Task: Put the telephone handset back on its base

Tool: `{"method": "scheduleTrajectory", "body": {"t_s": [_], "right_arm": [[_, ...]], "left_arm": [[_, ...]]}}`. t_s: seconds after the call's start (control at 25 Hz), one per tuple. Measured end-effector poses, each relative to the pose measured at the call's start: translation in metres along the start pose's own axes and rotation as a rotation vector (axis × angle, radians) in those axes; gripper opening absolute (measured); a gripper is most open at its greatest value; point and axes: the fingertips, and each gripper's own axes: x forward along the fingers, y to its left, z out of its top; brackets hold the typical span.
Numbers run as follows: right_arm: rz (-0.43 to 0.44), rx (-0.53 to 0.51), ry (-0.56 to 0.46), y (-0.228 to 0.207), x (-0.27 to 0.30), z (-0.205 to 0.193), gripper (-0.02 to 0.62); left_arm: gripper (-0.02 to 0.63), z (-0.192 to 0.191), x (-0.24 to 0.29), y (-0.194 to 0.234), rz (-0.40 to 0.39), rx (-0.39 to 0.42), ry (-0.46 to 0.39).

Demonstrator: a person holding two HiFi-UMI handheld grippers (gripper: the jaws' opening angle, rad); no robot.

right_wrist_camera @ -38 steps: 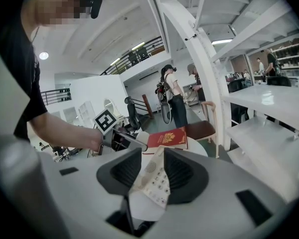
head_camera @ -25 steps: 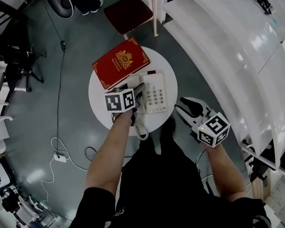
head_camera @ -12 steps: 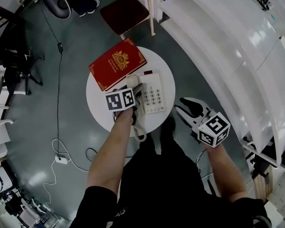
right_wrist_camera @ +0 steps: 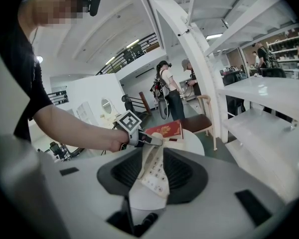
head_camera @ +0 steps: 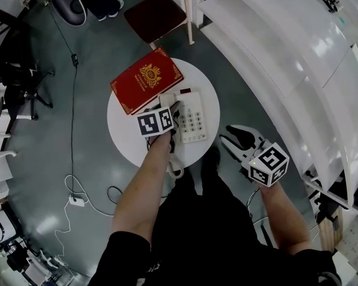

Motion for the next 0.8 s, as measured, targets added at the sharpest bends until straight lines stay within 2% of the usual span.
{"method": "scheduleTrajectory", "body": {"t_s": [0.2,0.36,0.52,0.8], "right_arm": [[0.001,0.006,0.006,0.0,0.0,-0.004,0.137],[0.005,0.009,0.01,0.001,0.001,-0.005,0.135],[0.015,0.006,0.011,0.006,0.003,-0.004,0.135],[0.022,0.008,0.017,0.009,0.003,-0.007,0.133]], "left_arm": [[0.283,0.006,-0.001,0.002,0.045,0.105,-0.039],[0.264,0.006,-0.003,0.004,0.039,0.105,-0.047],[0.266,0.007,-0.008,0.009,0.069,0.128,-0.066],[0.294,0.0,-0.016,0.011,0.072,0.162,-0.068]]}}
